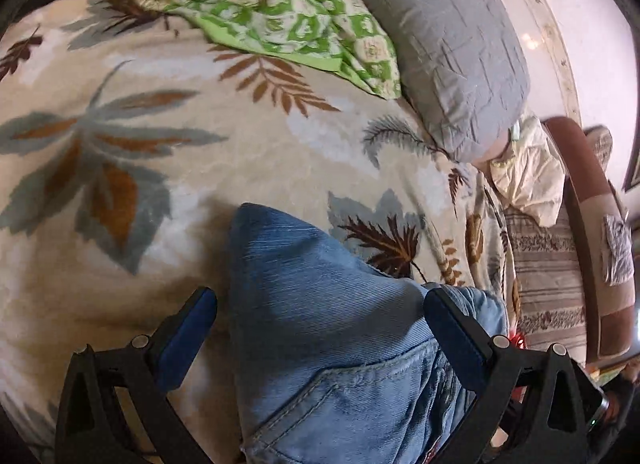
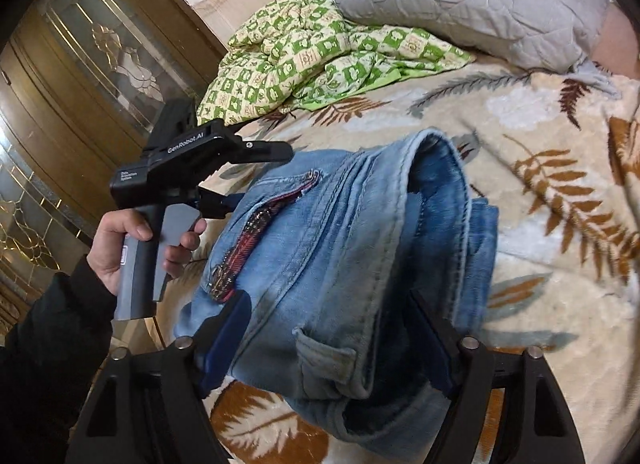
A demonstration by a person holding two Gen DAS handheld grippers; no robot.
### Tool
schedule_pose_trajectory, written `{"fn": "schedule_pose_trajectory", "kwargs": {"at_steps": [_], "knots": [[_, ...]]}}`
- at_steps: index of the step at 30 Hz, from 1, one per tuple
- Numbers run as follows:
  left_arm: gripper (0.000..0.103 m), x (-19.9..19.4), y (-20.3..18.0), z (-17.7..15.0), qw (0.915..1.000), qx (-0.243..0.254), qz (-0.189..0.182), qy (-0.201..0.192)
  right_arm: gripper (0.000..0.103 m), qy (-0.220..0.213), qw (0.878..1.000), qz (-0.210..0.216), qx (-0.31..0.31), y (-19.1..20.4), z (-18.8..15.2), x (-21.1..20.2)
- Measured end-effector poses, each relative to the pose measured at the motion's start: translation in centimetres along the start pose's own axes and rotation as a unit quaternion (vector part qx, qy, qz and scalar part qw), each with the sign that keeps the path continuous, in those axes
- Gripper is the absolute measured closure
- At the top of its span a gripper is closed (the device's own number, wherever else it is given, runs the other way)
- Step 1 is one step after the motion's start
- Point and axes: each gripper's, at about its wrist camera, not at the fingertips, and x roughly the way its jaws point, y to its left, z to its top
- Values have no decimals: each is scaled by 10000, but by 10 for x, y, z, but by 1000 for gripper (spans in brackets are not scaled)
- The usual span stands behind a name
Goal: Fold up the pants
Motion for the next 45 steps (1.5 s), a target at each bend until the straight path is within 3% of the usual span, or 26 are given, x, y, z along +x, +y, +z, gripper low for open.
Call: {"fn": "schedule_pose_trajectory", "kwargs": {"at_steps": [1, 2, 3, 4, 6, 10, 14, 18, 21, 23, 27, 30, 31, 33, 34, 35, 36, 37, 39, 41, 45], "knots": [[12, -1, -2, -1, 10000, 77, -34, -38, 57, 44, 10000, -10, 5, 0, -1, 3], [23, -1, -2, -1, 9999, 120, -39, -50, 76, 88, 10000, -28, 15, -1, -2, 5], [35, -1, -2, -1, 9999, 154, 57, -41, 80, 104, 9999, -24, 19, -3, -3, 6], [47, -3, -3, -1, 9998, 192, 102, -40, 81, 101, 9999, -29, 24, -4, -4, 7], [57, -8, -8, -1, 9992, 361, 148, -66, 88, 33, 10000, -9, 48, -6, -6, 3], [76, -19, -21, -3, 9973, 667, 272, -126, 91, -300, 9995, 57, -3, -4, -5, -17], [79, -27, -31, -5, 9951, 963, 159, -181, 92, -550, 9982, 237, 44, -6, -8, -39], [79, -14, -24, -2, 9952, 936, 297, -3, 92, -670, 9969, 309, 270, -14, -16, -49], [79, 6, -14, -2, 9940, 908, 567, 239, 92, -291, 9983, -95, 498, -25, -22, -24], [78, 13, -8, -1, 9947, 823, 530, 305, 92, -89, 9976, -365, 576, -35, -30, -3], [76, 15, -4, 0, 9955, 756, 459, 352, 92, -192, 9961, -372, 772, -41, -35, 0], [69, 15, -5, -3, 9954, 748, 520, 284, 92, -180, 9962, -388, 754, -41, -34, -1], [56, 12, -5, -5, 9949, 799, 586, 171, 92, -180, 9961, -335, 799, -43, -34, -2], [33, 2, -2, -9, 9938, 736, 830, -59, 80, -219, 9954, -165, 916, -47, -33, -7], [31, -3, 1, -10, 9952, 617, 755, -87, 74, -234, 9947, -105, 992, -49, -33, -12], [31, -12, 3, -14, 9978, 492, 449, -70, 59, -254, 9942, -67, 1044, -50, -32, -18], [21, -19, 3, -18, 9987, 452, 240, -86, 29, -295, 9940, -29, 1053, -48, -30, -24], [7, -30, 1, -24, 9987, 460, 137, -187, 19, -376, 9937, -28, 1060, -48, -28, -33], [1, -50, -6, -37, 9969, 618, 124, -475, 16, -732, 9921, 31, 1015, -46, -23, -54], [1, -66, -11, -53, 9952, 841, 69, -497, 16, -916, 9912, 62, 950, -45, -13, -68], [1, -79, -21, -77, 9912, 1273, 120, -358, 16, -847, 9923, -67, 904, -44, 6, -69]]}}
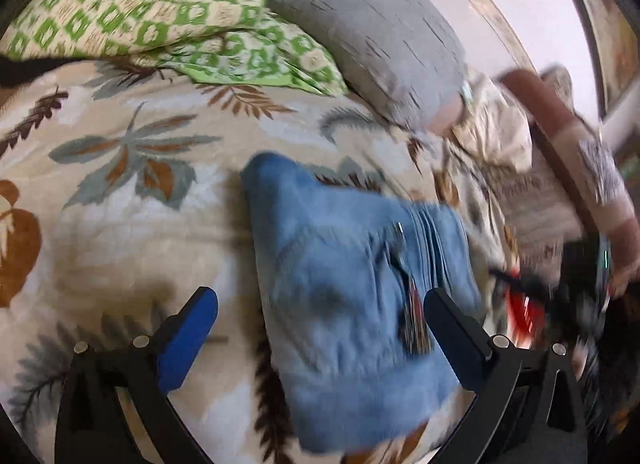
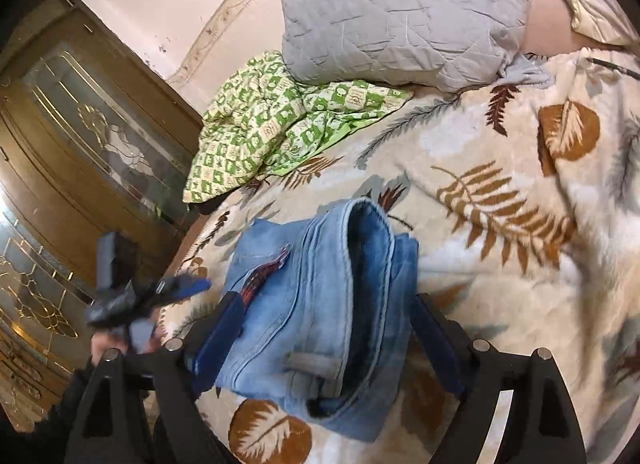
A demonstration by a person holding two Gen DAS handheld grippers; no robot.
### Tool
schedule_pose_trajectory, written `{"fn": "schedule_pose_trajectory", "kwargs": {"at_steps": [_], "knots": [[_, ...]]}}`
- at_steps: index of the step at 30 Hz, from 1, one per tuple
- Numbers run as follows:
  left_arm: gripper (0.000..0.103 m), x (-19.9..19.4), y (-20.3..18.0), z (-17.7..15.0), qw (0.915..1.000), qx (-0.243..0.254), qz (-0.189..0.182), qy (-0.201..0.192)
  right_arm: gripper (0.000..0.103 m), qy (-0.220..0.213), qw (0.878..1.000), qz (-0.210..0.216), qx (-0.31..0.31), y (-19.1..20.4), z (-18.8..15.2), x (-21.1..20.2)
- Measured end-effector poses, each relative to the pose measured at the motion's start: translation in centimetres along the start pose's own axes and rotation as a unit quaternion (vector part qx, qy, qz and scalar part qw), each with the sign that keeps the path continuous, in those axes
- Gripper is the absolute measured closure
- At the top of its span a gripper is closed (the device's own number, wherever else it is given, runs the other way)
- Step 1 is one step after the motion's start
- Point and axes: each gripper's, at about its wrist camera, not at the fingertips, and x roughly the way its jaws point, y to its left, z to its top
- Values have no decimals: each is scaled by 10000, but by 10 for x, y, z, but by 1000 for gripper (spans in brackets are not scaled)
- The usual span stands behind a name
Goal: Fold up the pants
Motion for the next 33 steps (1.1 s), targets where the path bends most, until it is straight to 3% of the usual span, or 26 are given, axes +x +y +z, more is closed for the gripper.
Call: {"fn": "schedule_pose_trajectory", "kwargs": {"at_steps": [5, 8, 13, 18, 21, 23, 24, 25, 29, 30, 33], "knots": [[1, -11, -25, -35, 9935, 1115, 159, 132, 16, 380, 9993, -24, 5, -1, 17, 20], [1, -9, -40, -57, 9817, 1829, 399, 342, 16, 572, 9983, 8, 51, -1, 25, 34], [1, -4, -61, -88, 9430, 3086, 1227, 207, 16, 803, 9967, -55, 45, 4, 39, 52], [1, 4, -73, -104, 9047, 3881, 1758, -64, 16, 908, 9951, -387, -71, 11, 46, 67], [1, 8, -78, -106, 8900, 4145, 1896, -139, 16, 891, 9948, -492, -36, 12, 49, 73], [7, 10, -79, -108, 8828, 4268, 1958, -157, 16, 884, 9947, -522, -28, 13, 52, 77], [17, 11, -80, -109, 8799, 4305, 2002, -154, 16, 898, 9945, -537, -48, 14, 53, 80], [25, 13, -80, -108, 8782, 4329, 2029, -120, 16, 907, 9944, -539, -68, 16, 54, 82], [39, 21, -81, -109, 8734, 4449, 1978, -41, 18, 833, 9940, -660, -266, 27, 55, 88], [49, 22, -83, -110, 8727, 4473, 1956, -24, 20, 826, 9938, -670, -321, 29, 55, 90], [64, 27, -87, -113, 8701, 4542, 1914, 15, 53, 868, 9916, -819, -502, 35, 52, 96]]}}
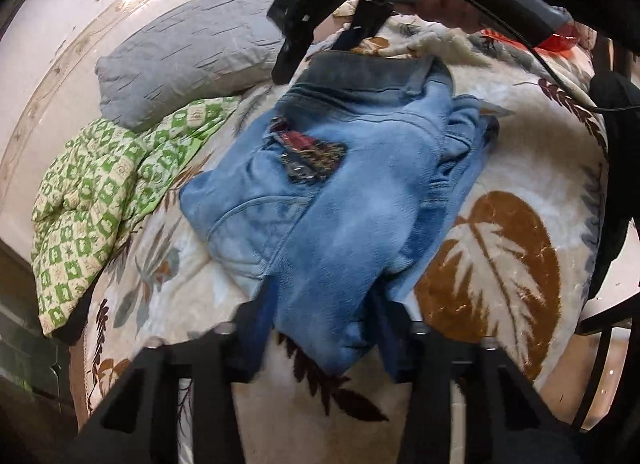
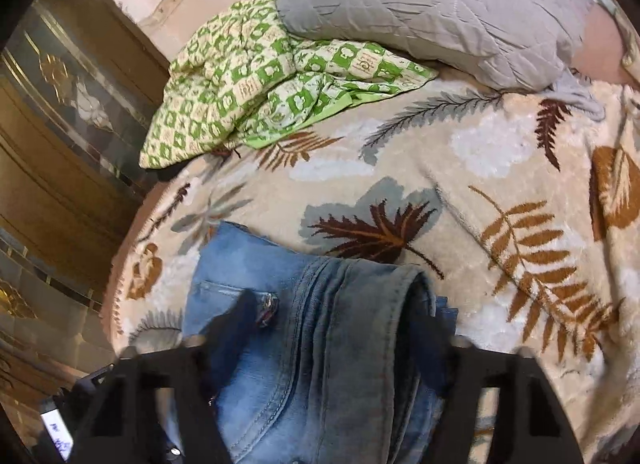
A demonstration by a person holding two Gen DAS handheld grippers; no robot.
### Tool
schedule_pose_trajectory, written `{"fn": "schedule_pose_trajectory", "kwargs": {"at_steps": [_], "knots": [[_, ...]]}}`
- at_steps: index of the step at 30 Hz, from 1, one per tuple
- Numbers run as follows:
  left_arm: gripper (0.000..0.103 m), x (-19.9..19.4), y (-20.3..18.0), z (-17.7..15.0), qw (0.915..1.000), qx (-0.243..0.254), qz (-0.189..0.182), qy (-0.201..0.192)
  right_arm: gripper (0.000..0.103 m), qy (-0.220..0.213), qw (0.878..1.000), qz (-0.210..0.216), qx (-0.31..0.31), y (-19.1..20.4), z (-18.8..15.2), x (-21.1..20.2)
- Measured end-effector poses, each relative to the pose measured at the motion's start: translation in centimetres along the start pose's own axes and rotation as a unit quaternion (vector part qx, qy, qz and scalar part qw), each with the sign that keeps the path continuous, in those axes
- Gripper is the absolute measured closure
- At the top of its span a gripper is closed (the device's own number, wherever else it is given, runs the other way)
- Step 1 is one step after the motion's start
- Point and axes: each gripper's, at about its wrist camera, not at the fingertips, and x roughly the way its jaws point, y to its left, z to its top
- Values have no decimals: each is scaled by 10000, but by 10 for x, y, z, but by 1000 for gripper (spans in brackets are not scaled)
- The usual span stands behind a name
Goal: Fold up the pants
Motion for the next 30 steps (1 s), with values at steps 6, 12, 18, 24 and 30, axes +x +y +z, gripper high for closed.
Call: {"fn": "schedule_pose_trajectory", "kwargs": {"at_steps": [6, 12, 18, 24, 30], "knots": [[80, 1, -2, -1, 10000, -18, -17, 66, 93, -70, 9969, -510, -600, 13, -5, 1], [82, 3, -5, 2, 9998, 114, 90, 135, 96, -107, 9936, -730, -852, 21, -7, 1], [83, 0, -4, 1, 9999, 79, 87, 100, 97, -147, 9911, -929, -946, 20, -7, -4], [85, 6, -1, -7, 9998, -89, 3, 157, 97, -69, 9930, -1046, -544, -17, -18, 4], [85, 5, 2, -13, 9996, -211, -64, 177, 97, -165, 9910, -1199, -565, -21, -23, 8]]}}
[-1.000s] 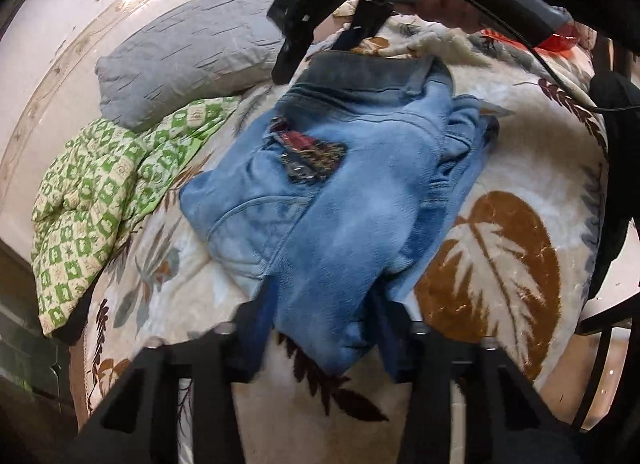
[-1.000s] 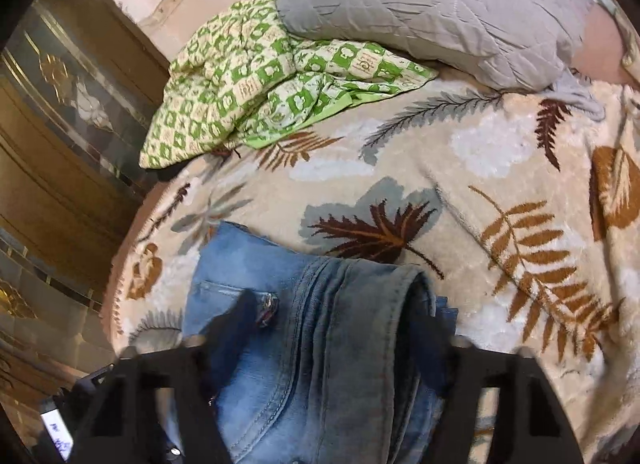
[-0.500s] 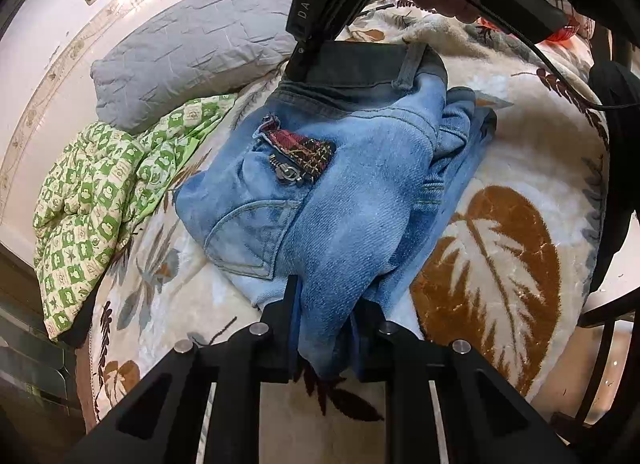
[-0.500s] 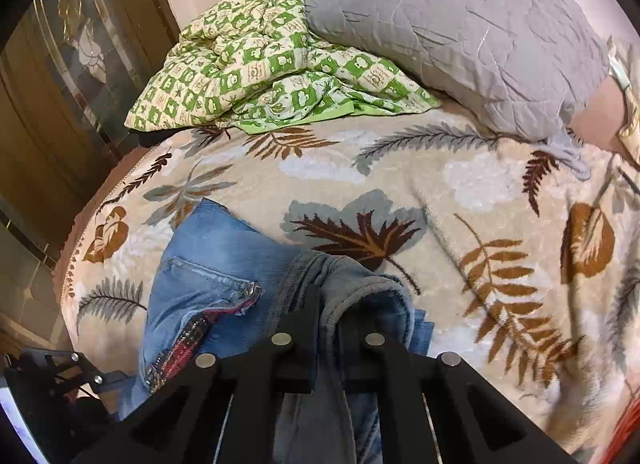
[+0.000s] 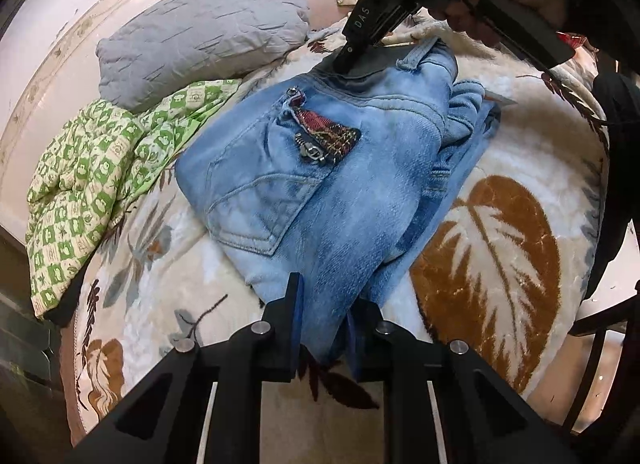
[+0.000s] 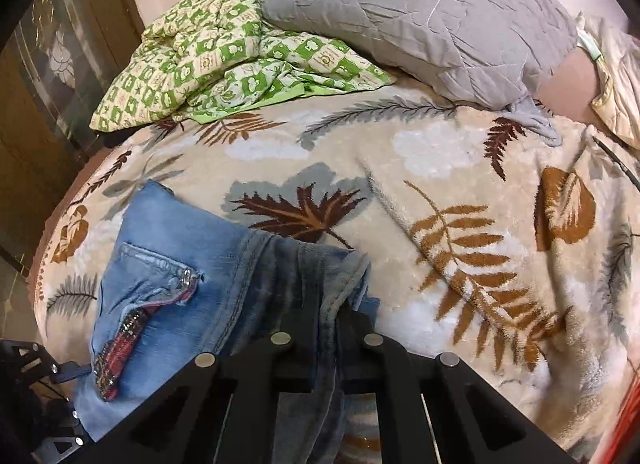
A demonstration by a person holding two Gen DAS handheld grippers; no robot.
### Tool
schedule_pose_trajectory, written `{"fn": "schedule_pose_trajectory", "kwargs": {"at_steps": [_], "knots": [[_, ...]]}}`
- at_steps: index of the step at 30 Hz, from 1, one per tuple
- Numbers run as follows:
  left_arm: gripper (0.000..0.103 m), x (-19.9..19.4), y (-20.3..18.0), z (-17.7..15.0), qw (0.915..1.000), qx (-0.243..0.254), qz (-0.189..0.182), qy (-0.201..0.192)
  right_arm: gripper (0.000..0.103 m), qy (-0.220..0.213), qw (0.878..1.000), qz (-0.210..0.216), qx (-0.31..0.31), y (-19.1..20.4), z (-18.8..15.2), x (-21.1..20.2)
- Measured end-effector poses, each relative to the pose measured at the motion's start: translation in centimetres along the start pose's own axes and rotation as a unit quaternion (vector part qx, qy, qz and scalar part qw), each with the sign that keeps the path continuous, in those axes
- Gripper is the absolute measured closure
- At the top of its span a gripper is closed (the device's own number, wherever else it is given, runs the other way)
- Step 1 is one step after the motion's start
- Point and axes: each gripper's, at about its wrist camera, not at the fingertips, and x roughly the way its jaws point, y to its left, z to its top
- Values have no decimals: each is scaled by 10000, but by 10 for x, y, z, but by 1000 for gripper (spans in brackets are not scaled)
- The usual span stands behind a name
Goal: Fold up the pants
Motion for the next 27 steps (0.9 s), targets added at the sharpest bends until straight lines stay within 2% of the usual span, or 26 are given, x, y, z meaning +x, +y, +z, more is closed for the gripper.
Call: {"fn": "schedule_pose_trajectory", "kwargs": {"at_steps": [9, 12, 14, 15, 16, 17, 18, 21, 27], "knots": [[85, 4, -1, 1, 10000, 40, 16, 33, 97, 13, 10000, -20, 36, 2, 0, -2], [84, 2, -1, 1, 10000, 43, 63, 13, 97, 10, 9999, 125, 31, 1, 0, -3], [78, -3, -2, 1, 9999, 48, 101, -90, 87, -53, 9995, 310, 89, -3, -2, -5], [57, -5, 0, 0, 10000, -5, 39, -83, 73, -69, 9994, 328, 110, -4, -3, -7], [24, -8, 0, -1, 9999, -86, 9, -55, 58, -82, 9995, 297, 122, -4, -4, -10], [11, -12, 2, -2, 9998, -192, 48, -73, 20, -102, 9996, 254, 113, -4, -5, -13], [4, -18, 4, -3, 9993, -299, 141, -166, 9, -199, 9994, 233, 131, -4, -6, -19], [4, -34, 18, -2, 9964, -751, 95, -375, 9, -501, 9979, 397, 129, -4, -7, -35], [4, -52, 50, 8, 9881, -1391, 159, -630, 9, -564, 9961, 650, 208, -1, -4, -53]]}}
